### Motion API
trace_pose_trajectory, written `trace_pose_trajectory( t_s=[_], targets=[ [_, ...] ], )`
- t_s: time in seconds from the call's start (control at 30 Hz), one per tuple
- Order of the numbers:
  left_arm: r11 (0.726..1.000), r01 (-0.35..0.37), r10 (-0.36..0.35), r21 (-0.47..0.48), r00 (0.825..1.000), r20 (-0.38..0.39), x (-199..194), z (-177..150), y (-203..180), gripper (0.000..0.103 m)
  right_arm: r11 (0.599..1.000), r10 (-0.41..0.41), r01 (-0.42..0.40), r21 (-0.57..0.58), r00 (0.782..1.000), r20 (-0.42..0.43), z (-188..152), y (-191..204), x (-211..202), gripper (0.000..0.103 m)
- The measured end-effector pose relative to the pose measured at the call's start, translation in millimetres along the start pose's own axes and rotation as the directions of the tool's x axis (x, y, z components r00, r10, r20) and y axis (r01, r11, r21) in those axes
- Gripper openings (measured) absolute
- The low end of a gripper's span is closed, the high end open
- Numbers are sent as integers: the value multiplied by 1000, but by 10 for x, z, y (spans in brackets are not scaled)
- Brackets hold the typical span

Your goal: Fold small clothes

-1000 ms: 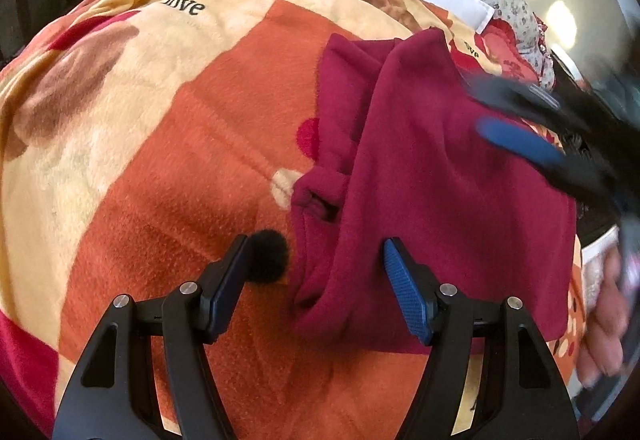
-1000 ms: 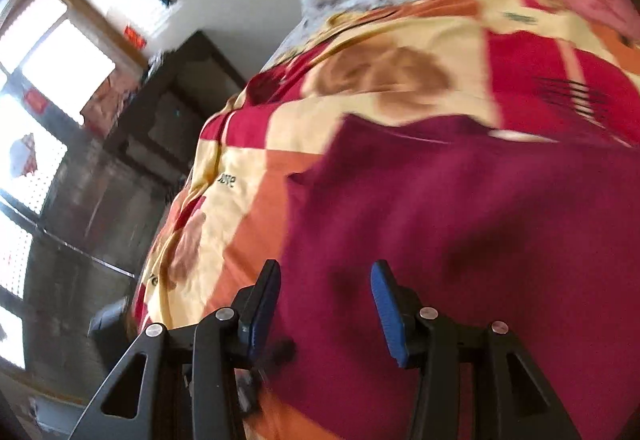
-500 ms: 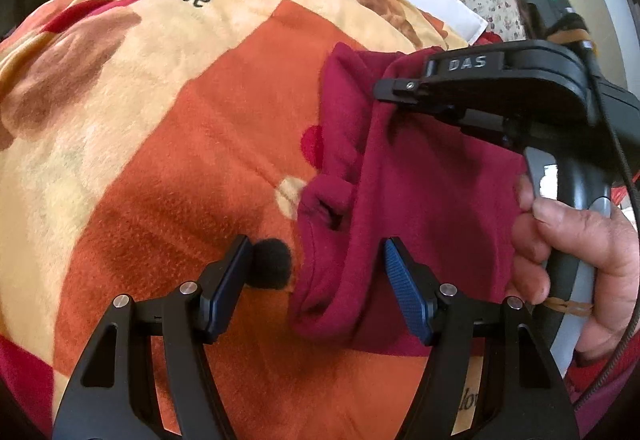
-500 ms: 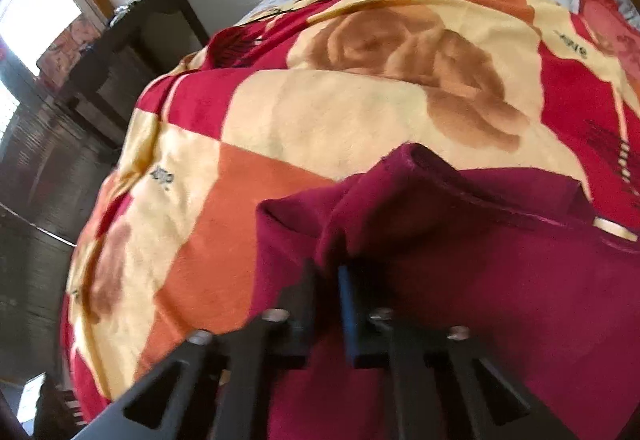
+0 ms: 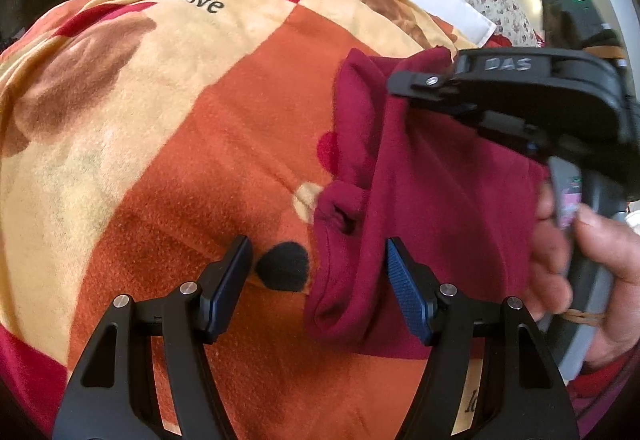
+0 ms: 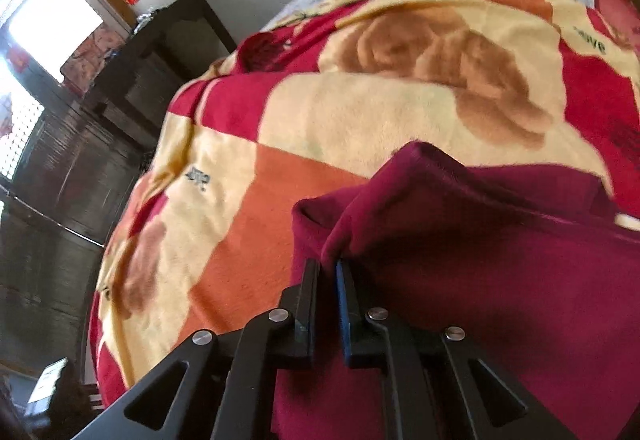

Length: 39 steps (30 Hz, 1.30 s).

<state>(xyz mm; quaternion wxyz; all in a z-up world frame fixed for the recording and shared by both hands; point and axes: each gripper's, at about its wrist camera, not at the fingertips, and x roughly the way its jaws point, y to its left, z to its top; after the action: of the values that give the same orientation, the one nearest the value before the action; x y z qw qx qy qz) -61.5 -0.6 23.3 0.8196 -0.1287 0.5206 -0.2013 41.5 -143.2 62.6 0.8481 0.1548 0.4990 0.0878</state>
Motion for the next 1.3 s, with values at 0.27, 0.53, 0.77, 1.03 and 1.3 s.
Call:
trace_pose_trajectory(
  t_s=[0.27, 0.53, 0.77, 1.03, 1.3],
  targets=[
    [1000, 12, -12, -14, 1000, -10, 68, 76, 14, 68, 999, -50, 50, 9, 999, -14, 199, 41, 259, 8],
    [1000, 1, -1, -5, 1000, -9, 84, 74, 2, 69, 999, -11, 8, -48, 998, -55, 238, 102, 208, 30],
    [999, 37, -37, -24, 999, 9, 7, 5, 48, 69, 1000, 19, -19, 5, 1000, -8, 92, -13, -123, 41],
    [996, 74, -72, -43, 997, 33, -31, -107, 96, 69, 994, -108, 107, -28, 992, -57, 178, 139, 116, 44],
    [995, 89, -87, -43, 995, 45, -29, -152, 139, 69, 953, -292, 281, -116, 953, -83, 221, 430, 566, 76]
  ],
)
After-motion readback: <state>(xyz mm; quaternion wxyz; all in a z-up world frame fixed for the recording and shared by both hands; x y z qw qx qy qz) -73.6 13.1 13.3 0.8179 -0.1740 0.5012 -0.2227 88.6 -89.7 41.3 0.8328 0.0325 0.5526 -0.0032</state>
